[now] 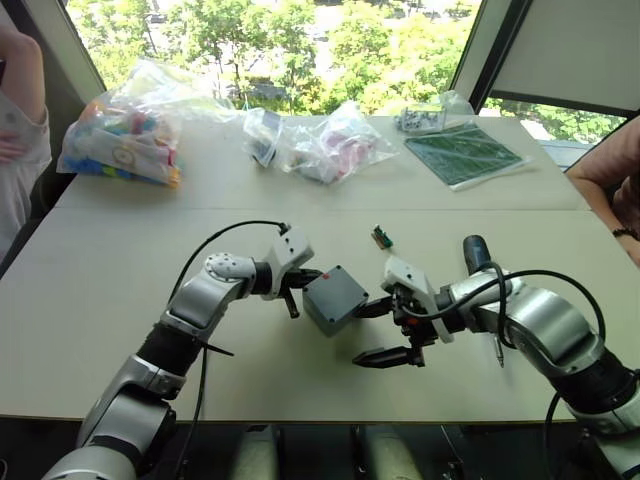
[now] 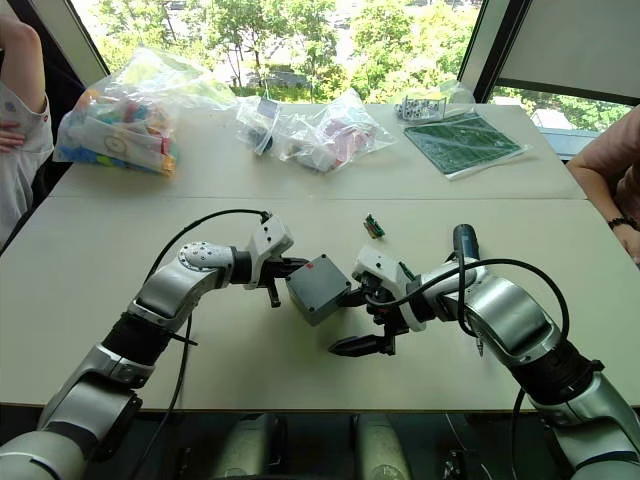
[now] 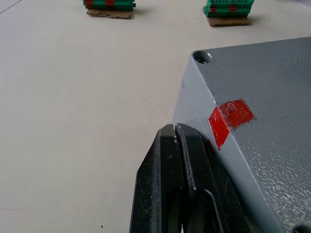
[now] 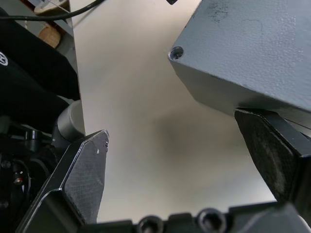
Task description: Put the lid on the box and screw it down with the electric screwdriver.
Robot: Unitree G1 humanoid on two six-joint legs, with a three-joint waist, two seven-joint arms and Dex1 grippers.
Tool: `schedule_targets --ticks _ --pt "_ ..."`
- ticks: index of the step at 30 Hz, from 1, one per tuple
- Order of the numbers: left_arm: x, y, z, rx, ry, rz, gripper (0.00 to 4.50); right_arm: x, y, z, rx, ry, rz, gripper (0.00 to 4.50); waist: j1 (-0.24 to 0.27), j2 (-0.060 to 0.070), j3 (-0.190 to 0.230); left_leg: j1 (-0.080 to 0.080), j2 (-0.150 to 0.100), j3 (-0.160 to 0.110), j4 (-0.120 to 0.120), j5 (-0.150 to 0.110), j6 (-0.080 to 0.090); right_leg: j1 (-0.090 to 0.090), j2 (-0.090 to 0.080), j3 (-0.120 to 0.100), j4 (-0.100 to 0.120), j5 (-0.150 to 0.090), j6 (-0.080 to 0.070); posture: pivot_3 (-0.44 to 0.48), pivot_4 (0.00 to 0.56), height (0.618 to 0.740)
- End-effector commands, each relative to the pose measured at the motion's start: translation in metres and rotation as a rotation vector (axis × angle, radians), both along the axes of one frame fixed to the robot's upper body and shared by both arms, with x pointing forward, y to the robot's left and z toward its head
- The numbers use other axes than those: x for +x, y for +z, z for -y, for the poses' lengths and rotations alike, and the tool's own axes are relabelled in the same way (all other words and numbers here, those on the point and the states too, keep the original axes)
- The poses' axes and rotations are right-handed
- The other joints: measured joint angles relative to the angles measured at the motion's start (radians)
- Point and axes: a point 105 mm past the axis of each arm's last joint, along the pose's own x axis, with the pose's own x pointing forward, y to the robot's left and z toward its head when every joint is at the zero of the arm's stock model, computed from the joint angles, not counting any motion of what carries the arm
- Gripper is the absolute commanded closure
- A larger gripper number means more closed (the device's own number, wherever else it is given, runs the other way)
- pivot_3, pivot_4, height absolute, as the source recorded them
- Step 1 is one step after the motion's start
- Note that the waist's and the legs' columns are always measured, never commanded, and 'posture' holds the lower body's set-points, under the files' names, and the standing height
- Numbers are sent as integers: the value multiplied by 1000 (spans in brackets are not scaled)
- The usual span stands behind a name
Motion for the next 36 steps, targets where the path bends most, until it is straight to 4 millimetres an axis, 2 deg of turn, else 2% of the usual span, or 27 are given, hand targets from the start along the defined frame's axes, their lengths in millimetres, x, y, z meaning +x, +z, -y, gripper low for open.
schedule_targets --ticks 1,5,8,10,19,36 --pt "-5 14 -26 29 43 69 4500 12 24 19 -22 -46 102 70 -5 0 0 0 0 0 0 0 0 0 0 0 0 0 0 0 150 740" --pt "-29 11 -48 75 63 43 4500 34 25 35 -79 -95 164 70 -5 0 0 1 1 0 -1 0 0 -1 0 0 0 0 0 0 150 740" --pt "-53 11 -44 54 20 -5 4500 40 16 29 -81 -65 163 70 -1 0 0 1 1 0 -1 0 0 0 0 0 0 0 0 0 150 740" --pt "-58 12 -40 37 16 -12 4500 38 13 23 -69 -38 150 70 4 0 0 1 0 0 -1 0 0 0 -1 0 0 0 0 0 150 740" --pt "-45 5 -16 13 31 5 4500 14 7 6 -31 68 62 70 2 0 0 1 0 0 0 0 0 1 0 0 0 0 0 0 150 740" --pt "-28 13 -18 3 57 44 4500 9 5 0 -4 12 49 70 1 0 0 1 0 0 0 0 0 1 0 0 0 0 0 0 150 740"
